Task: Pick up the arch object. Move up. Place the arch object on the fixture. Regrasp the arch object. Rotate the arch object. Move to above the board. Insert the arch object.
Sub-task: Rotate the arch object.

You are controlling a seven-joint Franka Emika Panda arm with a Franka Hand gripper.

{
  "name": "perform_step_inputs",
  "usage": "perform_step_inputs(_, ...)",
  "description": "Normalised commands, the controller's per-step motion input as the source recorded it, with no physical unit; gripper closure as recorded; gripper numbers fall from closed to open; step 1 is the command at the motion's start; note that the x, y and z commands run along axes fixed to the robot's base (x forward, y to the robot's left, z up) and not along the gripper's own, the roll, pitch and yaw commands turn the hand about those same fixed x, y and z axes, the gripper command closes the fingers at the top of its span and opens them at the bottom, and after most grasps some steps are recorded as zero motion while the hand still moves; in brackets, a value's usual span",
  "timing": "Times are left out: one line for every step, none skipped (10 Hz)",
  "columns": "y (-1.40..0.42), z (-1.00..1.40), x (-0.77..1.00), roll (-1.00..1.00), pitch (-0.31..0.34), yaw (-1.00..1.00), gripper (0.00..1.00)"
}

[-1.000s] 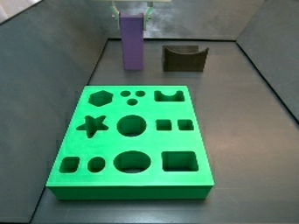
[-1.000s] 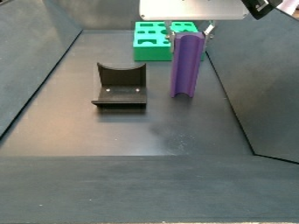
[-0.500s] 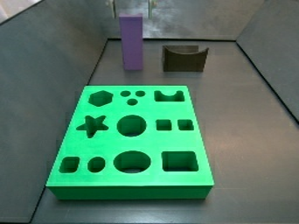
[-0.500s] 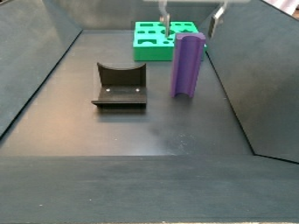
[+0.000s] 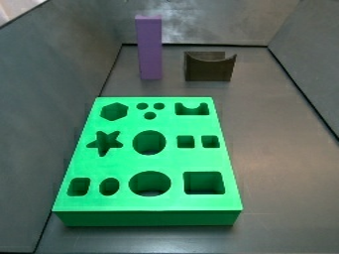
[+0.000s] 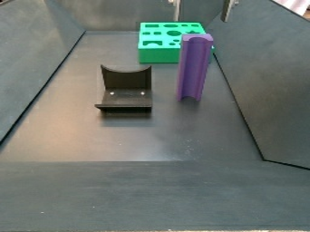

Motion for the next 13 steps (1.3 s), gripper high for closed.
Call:
perform_step_inputs(0.04, 0.01, 0.01, 0.00, 0.007, 1.00, 0.00)
perform_step_inputs(0.03, 0.01, 0.01, 0.00, 0.008, 1.00, 0.00)
perform_step_inputs(0.02, 0.01, 0.01, 0.00, 0.008, 1.00, 0.00)
perform_step_inputs(0.01, 0.01, 0.01, 0.00, 0.008, 1.00, 0.00)
perform_step_inputs(0.01, 0.01, 0.01, 0.00, 0.008, 1.00, 0.00)
perform_step_inputs(0.00, 0.01, 0.01, 0.00, 0.008, 1.00, 0.00)
perform_step_inputs(0.00, 0.01, 0.01, 0.00, 0.009, 1.00, 0.00)
perform_step_inputs(0.00, 0.01, 0.01, 0.00, 0.009, 1.00, 0.00)
perform_step_inputs(0.00, 0.01, 0.01, 0.00, 0.009, 1.00, 0.00)
perform_step_inputs(0.00, 0.00, 0.01, 0.00, 0.010, 1.00, 0.00)
perform_step_inputs(0.00, 0.00, 0.01, 0.00, 0.010, 1.00, 0.00)
perform_step_inputs(0.00, 0.00, 0.01, 0.00, 0.010, 1.00, 0.00)
perform_step_inputs(0.00, 0.01, 0.01, 0.00, 0.010, 1.00, 0.00)
